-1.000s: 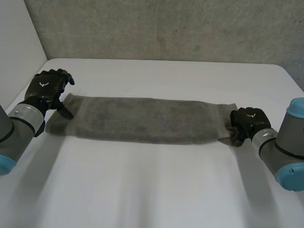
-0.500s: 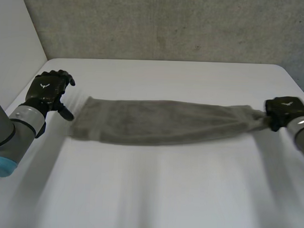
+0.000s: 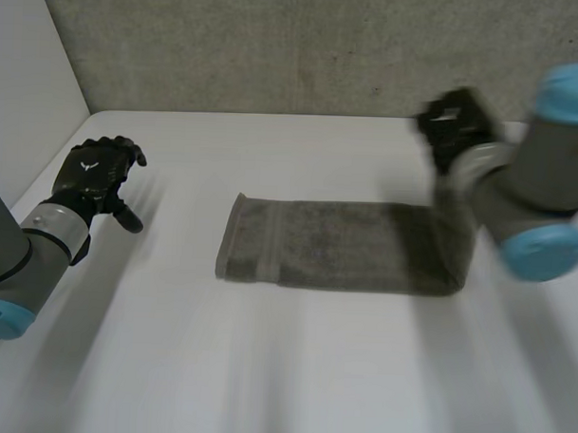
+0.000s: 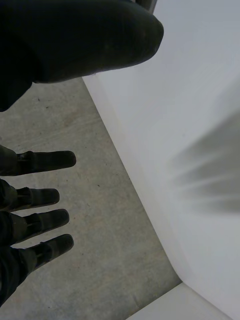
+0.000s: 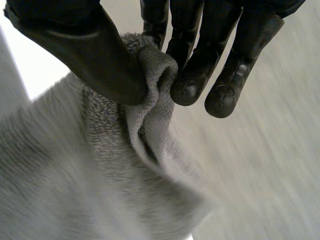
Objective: Fold the towel.
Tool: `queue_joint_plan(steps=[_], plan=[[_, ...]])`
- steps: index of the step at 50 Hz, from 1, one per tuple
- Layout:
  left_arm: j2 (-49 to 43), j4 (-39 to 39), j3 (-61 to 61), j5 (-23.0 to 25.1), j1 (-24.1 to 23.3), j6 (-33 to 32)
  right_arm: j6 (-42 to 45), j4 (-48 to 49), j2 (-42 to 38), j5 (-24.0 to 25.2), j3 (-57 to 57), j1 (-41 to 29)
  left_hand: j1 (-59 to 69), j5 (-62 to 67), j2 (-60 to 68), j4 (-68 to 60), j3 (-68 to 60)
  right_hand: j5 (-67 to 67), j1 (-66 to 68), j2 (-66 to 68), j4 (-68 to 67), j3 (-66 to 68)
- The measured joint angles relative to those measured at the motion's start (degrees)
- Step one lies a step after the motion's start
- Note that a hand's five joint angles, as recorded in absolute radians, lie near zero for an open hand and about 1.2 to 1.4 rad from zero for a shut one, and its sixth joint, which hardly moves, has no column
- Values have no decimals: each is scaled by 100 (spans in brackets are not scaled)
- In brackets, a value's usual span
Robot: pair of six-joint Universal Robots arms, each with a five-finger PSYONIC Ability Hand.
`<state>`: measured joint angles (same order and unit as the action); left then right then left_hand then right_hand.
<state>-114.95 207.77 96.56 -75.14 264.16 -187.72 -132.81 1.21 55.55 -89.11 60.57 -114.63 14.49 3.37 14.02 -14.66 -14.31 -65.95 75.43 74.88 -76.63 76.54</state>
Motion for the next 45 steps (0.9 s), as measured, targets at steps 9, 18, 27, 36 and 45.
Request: queue_joint_plan(steps=[9, 18, 27, 36, 45], plan=[[1, 11, 20, 6, -13, -17, -4, -16, -1347, -410, -1148, -2127, 0, 0, -5, 0, 0, 45, -32, -23, 51, -46], [-12, 110, 30, 10, -29, -38, 3, -553, -2621, -796, -2254, -2689, 0, 0, -5, 0, 0, 4728, -4505, -4418, 4591, -4593], [-45, 129, 31, 23, -36, -46, -529, -910, -2048, -897, -2444, -2265, 0, 0, -5, 0, 0, 4774, -4540, -4421, 4617, -4619], [-61, 148, 74, 38, -112, -46, -1847, -1068, -585, -683, -1225, -1223, 0, 0, -5, 0, 0, 4776, -4540, -4421, 4617, -4619], [-54, 266, 167, 51, -226, -51, -2700, -541, 397, 262, 1390, 43, 0, 0, -5, 0, 0, 4761, -4539, -4421, 4617, -4619]])
